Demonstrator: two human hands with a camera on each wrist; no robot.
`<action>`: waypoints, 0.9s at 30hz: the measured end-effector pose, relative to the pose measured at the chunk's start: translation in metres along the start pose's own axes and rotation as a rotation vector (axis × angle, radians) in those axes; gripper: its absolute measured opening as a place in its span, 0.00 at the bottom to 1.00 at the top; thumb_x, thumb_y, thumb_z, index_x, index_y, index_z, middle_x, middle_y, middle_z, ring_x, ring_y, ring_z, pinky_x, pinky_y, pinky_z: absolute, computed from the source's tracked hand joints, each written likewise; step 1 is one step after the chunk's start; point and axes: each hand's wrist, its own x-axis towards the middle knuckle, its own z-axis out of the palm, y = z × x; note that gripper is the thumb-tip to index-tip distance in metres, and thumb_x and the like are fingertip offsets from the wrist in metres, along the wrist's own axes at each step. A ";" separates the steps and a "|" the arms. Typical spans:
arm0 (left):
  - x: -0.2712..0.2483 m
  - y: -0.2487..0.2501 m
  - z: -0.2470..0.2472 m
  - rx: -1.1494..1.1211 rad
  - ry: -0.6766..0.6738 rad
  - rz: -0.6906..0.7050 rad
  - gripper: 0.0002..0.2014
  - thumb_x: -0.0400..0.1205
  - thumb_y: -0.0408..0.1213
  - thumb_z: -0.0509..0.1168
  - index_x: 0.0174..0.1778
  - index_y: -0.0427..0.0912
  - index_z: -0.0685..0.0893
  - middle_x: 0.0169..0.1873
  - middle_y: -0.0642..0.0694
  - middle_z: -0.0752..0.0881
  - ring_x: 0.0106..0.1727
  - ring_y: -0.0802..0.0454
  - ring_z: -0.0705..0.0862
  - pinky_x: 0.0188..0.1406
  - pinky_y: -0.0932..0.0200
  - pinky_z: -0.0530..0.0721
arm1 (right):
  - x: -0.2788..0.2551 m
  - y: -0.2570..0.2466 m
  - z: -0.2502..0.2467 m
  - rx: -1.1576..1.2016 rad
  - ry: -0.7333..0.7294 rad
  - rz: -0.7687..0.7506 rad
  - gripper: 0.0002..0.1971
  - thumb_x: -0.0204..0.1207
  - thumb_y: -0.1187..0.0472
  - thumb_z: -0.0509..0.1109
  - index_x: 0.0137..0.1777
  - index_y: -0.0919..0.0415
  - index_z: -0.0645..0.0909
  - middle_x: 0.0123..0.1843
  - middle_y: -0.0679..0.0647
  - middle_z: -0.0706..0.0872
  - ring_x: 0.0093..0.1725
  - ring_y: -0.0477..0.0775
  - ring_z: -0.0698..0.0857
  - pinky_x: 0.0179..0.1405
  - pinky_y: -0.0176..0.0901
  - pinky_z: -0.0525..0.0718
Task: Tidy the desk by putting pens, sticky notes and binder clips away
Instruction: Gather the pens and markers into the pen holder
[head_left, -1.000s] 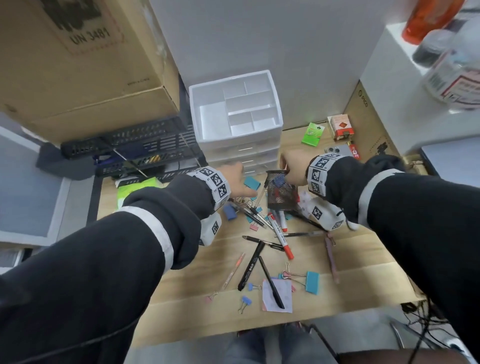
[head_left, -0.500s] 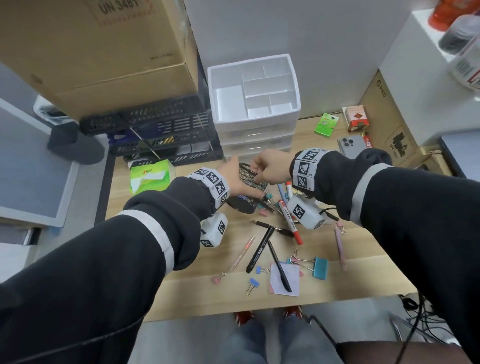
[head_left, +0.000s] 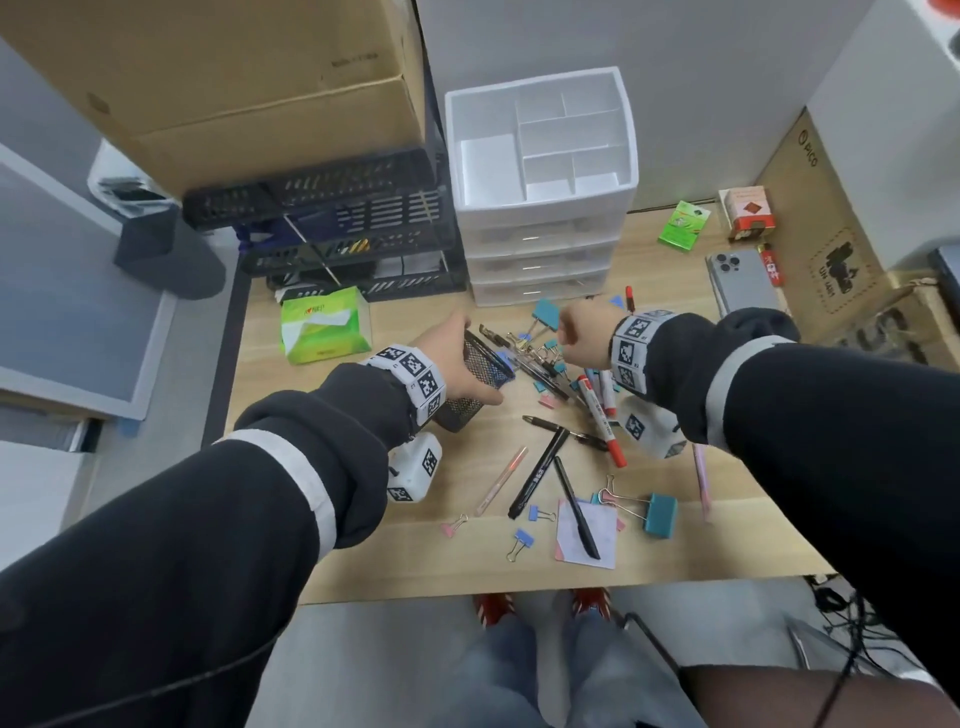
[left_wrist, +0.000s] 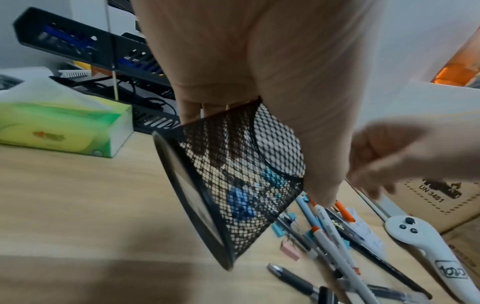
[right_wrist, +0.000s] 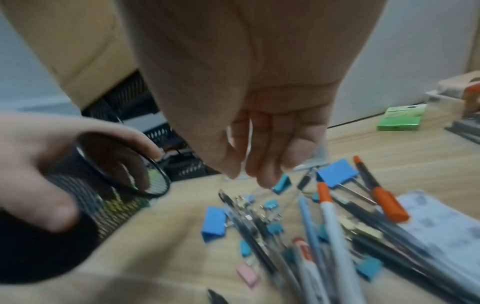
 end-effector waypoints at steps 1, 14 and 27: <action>-0.001 -0.004 0.001 0.001 -0.010 -0.010 0.60 0.55 0.58 0.87 0.79 0.41 0.64 0.56 0.48 0.82 0.55 0.47 0.82 0.57 0.51 0.84 | 0.000 0.007 0.007 -0.065 -0.039 0.038 0.08 0.76 0.62 0.68 0.51 0.62 0.84 0.47 0.58 0.89 0.46 0.59 0.88 0.51 0.53 0.90; -0.012 -0.049 0.041 -0.051 -0.081 -0.071 0.65 0.58 0.56 0.86 0.85 0.45 0.53 0.51 0.50 0.81 0.53 0.47 0.84 0.58 0.46 0.85 | -0.007 0.041 0.110 -0.061 0.015 0.255 0.18 0.75 0.59 0.71 0.64 0.61 0.77 0.57 0.64 0.85 0.55 0.68 0.86 0.43 0.53 0.80; -0.012 -0.049 0.043 -0.029 -0.105 -0.064 0.66 0.59 0.59 0.85 0.86 0.46 0.51 0.55 0.48 0.82 0.54 0.47 0.84 0.57 0.49 0.85 | -0.010 0.003 0.101 -0.025 -0.241 -0.177 0.09 0.72 0.59 0.74 0.51 0.52 0.83 0.48 0.49 0.86 0.47 0.52 0.86 0.49 0.49 0.88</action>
